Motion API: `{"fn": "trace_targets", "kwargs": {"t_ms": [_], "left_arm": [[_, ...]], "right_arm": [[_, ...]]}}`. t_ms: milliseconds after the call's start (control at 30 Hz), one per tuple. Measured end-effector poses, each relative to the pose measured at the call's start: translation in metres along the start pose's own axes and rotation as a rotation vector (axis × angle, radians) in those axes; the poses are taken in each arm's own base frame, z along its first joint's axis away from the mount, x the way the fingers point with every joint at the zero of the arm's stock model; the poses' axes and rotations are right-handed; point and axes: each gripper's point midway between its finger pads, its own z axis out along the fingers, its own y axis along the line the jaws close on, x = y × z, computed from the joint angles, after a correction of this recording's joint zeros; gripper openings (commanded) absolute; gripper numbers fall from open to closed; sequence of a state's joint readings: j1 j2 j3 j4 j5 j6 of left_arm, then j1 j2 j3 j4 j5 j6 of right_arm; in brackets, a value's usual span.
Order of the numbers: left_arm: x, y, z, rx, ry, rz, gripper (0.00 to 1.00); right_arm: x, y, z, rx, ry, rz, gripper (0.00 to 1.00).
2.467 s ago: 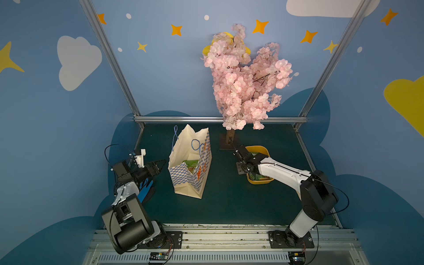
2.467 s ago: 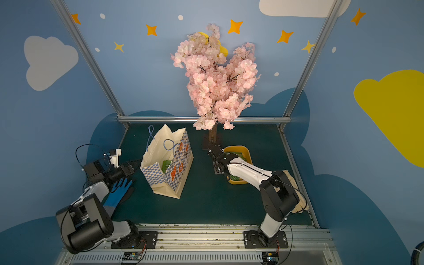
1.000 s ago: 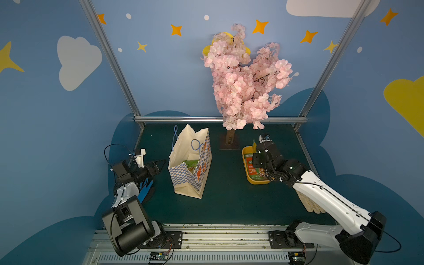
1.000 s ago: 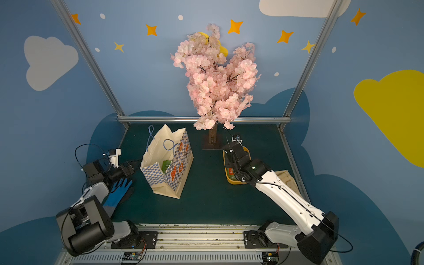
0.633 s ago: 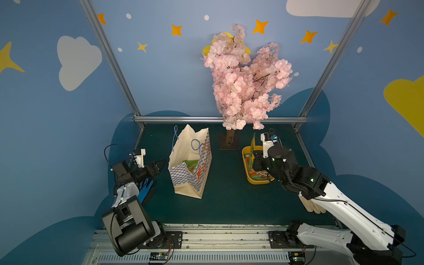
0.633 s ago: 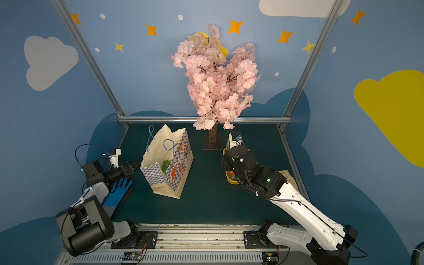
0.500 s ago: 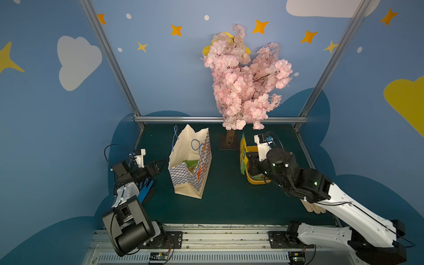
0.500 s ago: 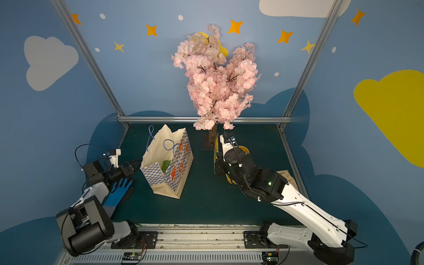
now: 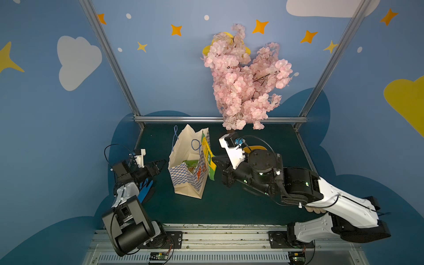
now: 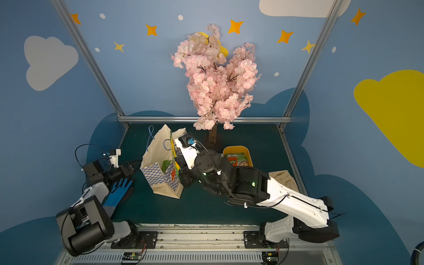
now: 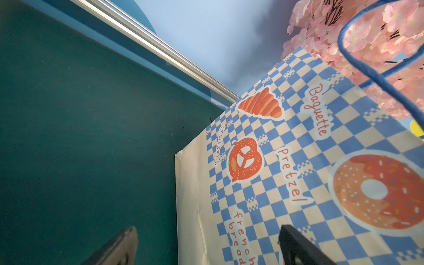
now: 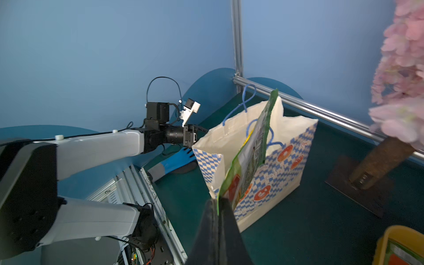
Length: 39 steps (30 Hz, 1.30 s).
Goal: Place the condiment packets inside the bag
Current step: Place the condiment packet in the paper bag.
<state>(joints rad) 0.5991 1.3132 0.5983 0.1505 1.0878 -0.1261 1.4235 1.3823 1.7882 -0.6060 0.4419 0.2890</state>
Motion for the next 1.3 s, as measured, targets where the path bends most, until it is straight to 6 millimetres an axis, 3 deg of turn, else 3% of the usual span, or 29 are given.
{"fn": "trace_targets", "kwargs": {"t_ms": [167,367,667,1067,1167,1300], "left_arm": [[0.0,0.0,0.0,0.0,-0.001,0.002,1.0],[-0.001,-0.001,0.0,0.0,-0.002,0.005,1.0],[-0.001,-0.001,0.0,0.0,-0.002,0.005,1.0],[-0.001,-0.001,-0.001,0.0,-0.003,0.006,1.0],[-0.001,-0.002,-0.001,0.0,-0.003,0.007,1.0],[-0.002,-0.003,-0.001,0.001,-0.004,0.01,1.0]], "right_arm": [[-0.014,0.035,0.026,-0.043,-0.019,-0.047,0.0],[-0.018,0.042,0.062,-0.022,-0.02,-0.065,0.0],[-0.011,0.006,0.11,0.065,0.014,-0.035,0.0],[-0.007,-0.03,0.135,0.134,0.026,0.0,0.0],[-0.004,-0.033,0.139,0.145,0.033,-0.007,0.12],[-0.004,-0.035,0.14,0.154,0.032,-0.015,0.48]]}}
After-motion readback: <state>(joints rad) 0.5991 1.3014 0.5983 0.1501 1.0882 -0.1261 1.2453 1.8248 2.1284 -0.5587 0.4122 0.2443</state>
